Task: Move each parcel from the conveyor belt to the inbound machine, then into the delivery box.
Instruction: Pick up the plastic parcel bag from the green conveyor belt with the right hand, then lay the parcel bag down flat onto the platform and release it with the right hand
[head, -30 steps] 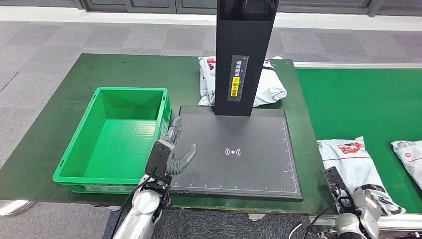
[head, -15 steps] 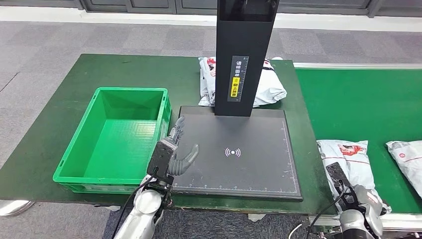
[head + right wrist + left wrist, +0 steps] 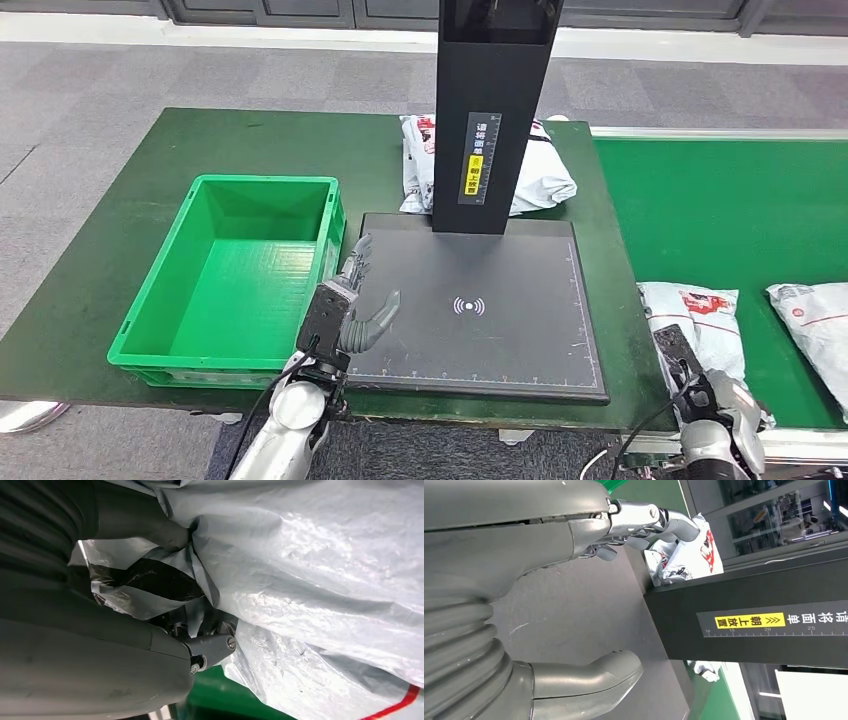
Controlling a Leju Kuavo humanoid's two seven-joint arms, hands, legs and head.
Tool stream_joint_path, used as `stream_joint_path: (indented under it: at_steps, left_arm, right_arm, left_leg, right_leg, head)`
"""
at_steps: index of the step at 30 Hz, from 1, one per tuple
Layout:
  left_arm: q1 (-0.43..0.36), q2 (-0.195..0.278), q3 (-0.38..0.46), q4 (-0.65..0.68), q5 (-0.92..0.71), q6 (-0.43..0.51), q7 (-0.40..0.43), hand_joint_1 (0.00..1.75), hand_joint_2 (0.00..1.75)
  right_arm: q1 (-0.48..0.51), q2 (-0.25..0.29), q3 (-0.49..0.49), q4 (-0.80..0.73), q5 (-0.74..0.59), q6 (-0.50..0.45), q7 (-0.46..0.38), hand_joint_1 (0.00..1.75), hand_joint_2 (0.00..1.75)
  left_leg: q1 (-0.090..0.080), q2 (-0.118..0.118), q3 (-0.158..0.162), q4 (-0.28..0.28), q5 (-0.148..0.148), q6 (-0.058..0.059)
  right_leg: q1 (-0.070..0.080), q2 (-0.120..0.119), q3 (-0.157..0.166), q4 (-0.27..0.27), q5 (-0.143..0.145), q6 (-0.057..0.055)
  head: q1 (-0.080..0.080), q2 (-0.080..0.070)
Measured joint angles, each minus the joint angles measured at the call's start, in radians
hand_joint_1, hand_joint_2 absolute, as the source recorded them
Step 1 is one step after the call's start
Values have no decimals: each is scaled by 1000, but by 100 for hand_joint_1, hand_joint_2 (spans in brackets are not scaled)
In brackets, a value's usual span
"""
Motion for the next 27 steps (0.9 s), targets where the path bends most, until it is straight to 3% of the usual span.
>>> stream_joint_path:
  at_steps: [3, 7, 9, 12, 17, 27]
  left_arm:
    - [1, 2, -1, -1, 9, 8, -4, 0, 175]
    - [2, 4, -1, -1, 23, 13, -22, 0, 175]
    - [2, 4, -1, 0, 26, 15, -35, 0, 175]
    - [2, 3, -2, 7, 27, 20, -50, 0, 175]
    - [2, 1, -2, 17, 19, 25, -64, 0, 175]
    - [2, 1, -1, 17, 3, 28, -70, 0, 175]
  right_arm:
    - [3, 1, -24, 0, -221, 33, -130, 175, 175]
    - [24, 15, -101, -16, -793, 185, -328, 175, 175]
    - [44, 29, -122, -47, -1046, 221, -364, 175, 175]
    - [68, 58, -122, -131, -1283, 217, -389, 175, 175]
    - [105, 109, -65, -332, -1449, 175, -420, 175, 175]
    - [123, 143, 88, -568, -1506, 169, -461, 175, 175]
  left_leg:
    - [0, 3, 0, 0, -1, 0]
    - [-1, 11, -9, 0, -3, 1]
    - [-1, 12, -11, 0, -4, 1]
    - [-1, 11, -8, 0, -2, -1]
    - [-1, 6, -9, -1, 1, -3]
    - [-1, 4, -11, -1, 0, -3]
  right_leg:
    - [0, 3, 0, 0, 2, 0]
    - [0, 12, -4, 0, 4, 0]
    - [0, 12, -6, 0, 3, 0]
    - [0, 11, -9, 3, 3, -2]
    - [-1, 7, -14, 6, 2, -3]
    - [-1, 3, -15, 6, 1, -4]
  head:
    - [0, 0]
    - [0, 0]
    - [0, 0]
    - [0, 0]
    - [0, 0]
    - [0, 0]
